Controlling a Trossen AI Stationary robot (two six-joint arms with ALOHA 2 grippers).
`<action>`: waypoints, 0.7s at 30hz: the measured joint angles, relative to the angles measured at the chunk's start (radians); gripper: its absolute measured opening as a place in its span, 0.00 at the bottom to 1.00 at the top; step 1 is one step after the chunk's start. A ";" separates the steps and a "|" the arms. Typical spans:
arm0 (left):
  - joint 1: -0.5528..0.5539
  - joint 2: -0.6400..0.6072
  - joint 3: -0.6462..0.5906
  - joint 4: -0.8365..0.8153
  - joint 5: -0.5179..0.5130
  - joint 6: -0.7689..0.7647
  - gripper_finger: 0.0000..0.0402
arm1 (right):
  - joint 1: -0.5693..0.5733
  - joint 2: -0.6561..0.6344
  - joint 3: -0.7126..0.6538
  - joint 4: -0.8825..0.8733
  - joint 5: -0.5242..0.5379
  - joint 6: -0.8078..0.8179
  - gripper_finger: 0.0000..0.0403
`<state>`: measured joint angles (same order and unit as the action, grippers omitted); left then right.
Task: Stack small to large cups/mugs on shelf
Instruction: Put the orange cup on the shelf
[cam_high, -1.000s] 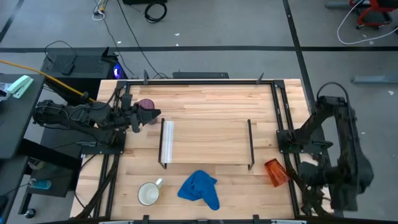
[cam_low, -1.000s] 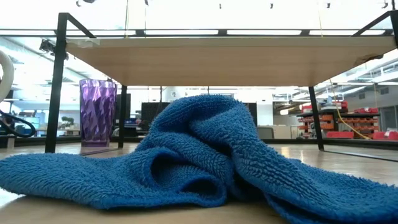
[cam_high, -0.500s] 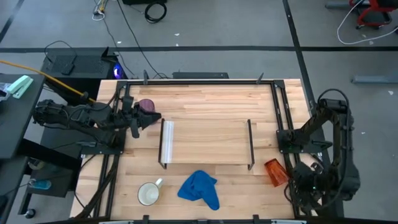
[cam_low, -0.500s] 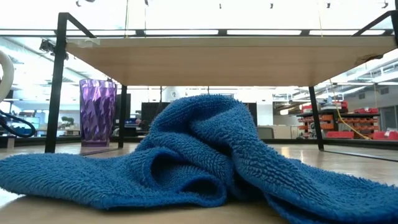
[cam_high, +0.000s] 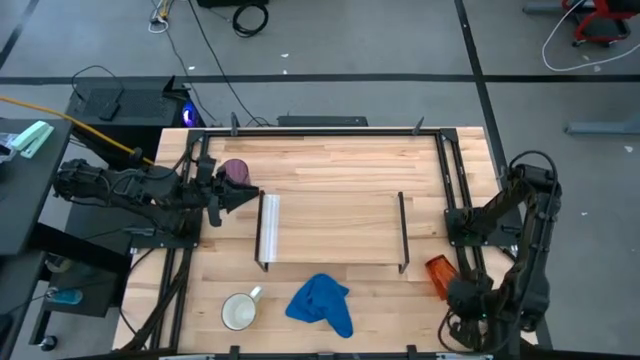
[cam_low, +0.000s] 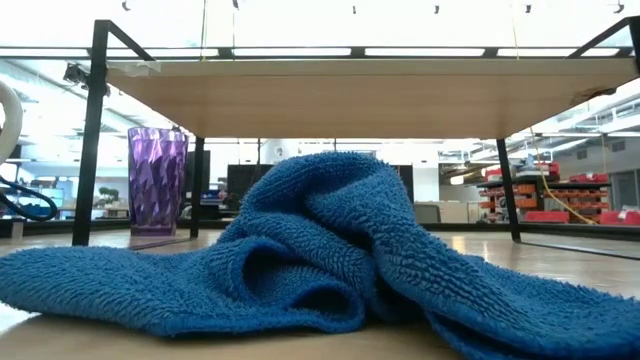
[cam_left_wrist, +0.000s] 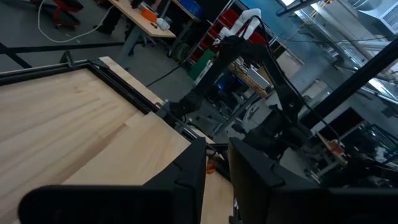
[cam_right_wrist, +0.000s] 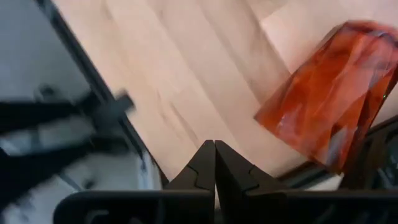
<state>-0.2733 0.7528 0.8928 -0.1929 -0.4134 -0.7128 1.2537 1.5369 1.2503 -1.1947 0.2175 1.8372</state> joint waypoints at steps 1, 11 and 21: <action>0.000 0.000 0.000 0.000 0.000 0.000 0.19 | 0.000 0.010 0.000 0.008 -0.029 -0.039 0.02; 0.000 0.000 0.000 0.000 0.000 -0.008 0.19 | 0.003 0.081 0.000 -0.040 -0.106 -0.269 0.04; 0.000 0.000 0.000 -0.001 0.000 0.016 0.20 | 0.037 0.087 -0.012 -0.053 -0.055 -0.276 0.19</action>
<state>-0.2733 0.7528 0.8928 -0.1943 -0.4137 -0.6970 1.2906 1.6234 1.2386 -1.2473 0.1629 1.5614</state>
